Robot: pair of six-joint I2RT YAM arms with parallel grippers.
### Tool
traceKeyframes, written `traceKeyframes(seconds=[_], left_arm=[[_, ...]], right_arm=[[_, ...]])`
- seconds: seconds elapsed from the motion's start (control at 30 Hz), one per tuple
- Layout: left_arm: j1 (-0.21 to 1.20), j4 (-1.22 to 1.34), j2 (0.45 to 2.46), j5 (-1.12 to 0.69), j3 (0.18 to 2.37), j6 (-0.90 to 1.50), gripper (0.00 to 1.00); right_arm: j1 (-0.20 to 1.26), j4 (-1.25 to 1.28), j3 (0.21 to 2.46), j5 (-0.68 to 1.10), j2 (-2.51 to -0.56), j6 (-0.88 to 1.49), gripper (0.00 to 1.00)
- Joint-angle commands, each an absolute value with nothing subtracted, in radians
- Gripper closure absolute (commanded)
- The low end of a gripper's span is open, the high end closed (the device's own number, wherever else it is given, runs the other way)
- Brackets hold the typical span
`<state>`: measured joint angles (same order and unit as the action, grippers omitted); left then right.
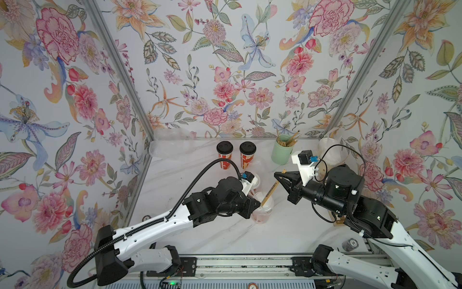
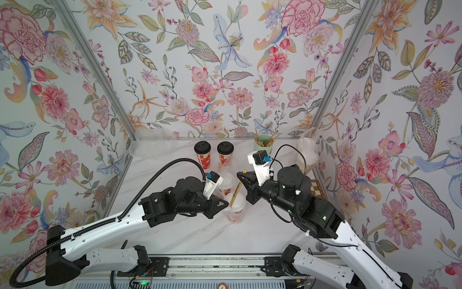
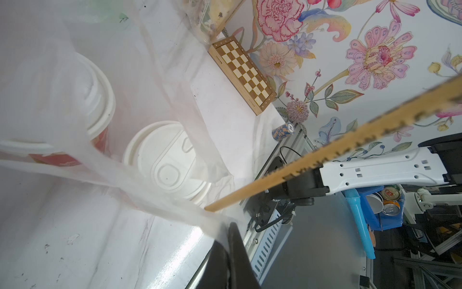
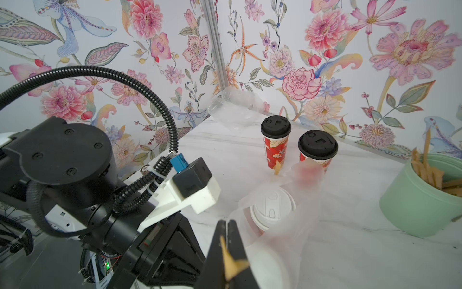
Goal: Pack milk tea into plastic carrier bags
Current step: Place the straw in the plastic carrier bag.
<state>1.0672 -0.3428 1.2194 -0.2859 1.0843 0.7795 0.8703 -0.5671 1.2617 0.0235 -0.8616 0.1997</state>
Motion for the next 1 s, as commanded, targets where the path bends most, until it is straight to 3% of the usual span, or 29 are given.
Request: traceKeyframes(seconds=[0.0, 0.57, 0.97], left_arm=[[1.080, -0.279, 1.198, -0.323, 1.065, 0.803, 0.94], [1.080, -0.297, 1.190, -0.297, 1.059, 0.802, 0.95], [1.080, -0.302, 1.190, -0.290, 1.065, 0.803, 0.97]], right_arm=[[0.877, -0.611, 1.243, 0.066, -0.857, 0.207, 1.00], [0.886, -0.683, 1.153, 0.030, -0.857, 0.135, 1.00], [0.966, -0.351, 0.779, 0.010, -0.683, 0.086, 1.00]])
